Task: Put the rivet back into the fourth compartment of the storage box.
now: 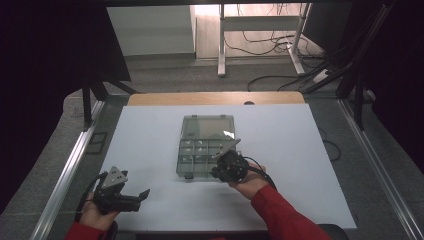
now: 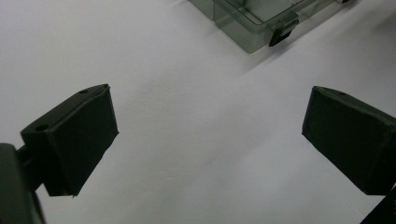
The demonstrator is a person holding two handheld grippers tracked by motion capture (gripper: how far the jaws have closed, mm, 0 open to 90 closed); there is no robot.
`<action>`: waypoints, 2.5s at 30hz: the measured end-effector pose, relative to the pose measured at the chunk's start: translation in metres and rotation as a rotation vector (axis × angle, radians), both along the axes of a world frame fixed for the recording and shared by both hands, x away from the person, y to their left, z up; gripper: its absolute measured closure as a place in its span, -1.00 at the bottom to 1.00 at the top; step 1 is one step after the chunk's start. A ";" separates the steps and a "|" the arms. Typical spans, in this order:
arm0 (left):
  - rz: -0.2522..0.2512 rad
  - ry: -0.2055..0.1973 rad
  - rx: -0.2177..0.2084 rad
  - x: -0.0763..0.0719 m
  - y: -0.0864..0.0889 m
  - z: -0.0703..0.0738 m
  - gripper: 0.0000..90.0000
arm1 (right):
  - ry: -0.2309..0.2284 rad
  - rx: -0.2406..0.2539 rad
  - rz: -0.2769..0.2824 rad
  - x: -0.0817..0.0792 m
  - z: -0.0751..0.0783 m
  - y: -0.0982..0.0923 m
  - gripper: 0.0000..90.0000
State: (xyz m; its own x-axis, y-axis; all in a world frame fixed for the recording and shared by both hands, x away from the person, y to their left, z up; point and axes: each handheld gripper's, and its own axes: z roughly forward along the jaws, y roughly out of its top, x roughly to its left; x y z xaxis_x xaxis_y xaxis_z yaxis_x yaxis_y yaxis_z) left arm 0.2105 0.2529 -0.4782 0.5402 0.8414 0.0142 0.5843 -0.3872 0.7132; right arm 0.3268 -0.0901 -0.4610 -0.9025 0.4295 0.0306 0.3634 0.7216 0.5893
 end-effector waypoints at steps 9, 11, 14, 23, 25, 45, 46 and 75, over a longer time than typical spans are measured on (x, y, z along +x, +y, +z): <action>0.001 0.000 -0.002 0.000 0.000 0.000 -0.92 | -0.032 0.018 -0.100 0.023 0.005 -0.024 0.84; 0.001 0.000 -0.002 0.000 0.000 0.000 -0.92 | -0.035 0.016 -0.110 0.025 0.005 -0.025 0.84; 0.002 0.000 -0.003 0.000 0.000 0.000 -0.92 | -0.043 0.016 -0.129 0.030 0.004 -0.029 0.84; 0.002 0.002 -0.004 0.000 0.000 0.000 -0.92 | -0.048 0.022 -0.167 0.043 0.001 -0.034 0.84; 0.002 0.002 -0.005 0.000 0.000 0.000 -0.92 | -0.046 0.026 -0.174 0.046 0.000 -0.035 0.84; 0.001 0.005 -0.007 0.001 0.001 0.000 -0.91 | -0.030 0.015 -0.229 0.083 -0.014 -0.031 0.82; 0.001 0.005 -0.007 0.001 0.001 0.000 -0.91 | -0.030 0.015 -0.229 0.083 -0.014 -0.031 0.82; -0.002 -0.001 -0.009 0.000 0.001 0.000 -0.91 | -0.064 0.013 -0.220 0.070 -0.007 -0.029 0.32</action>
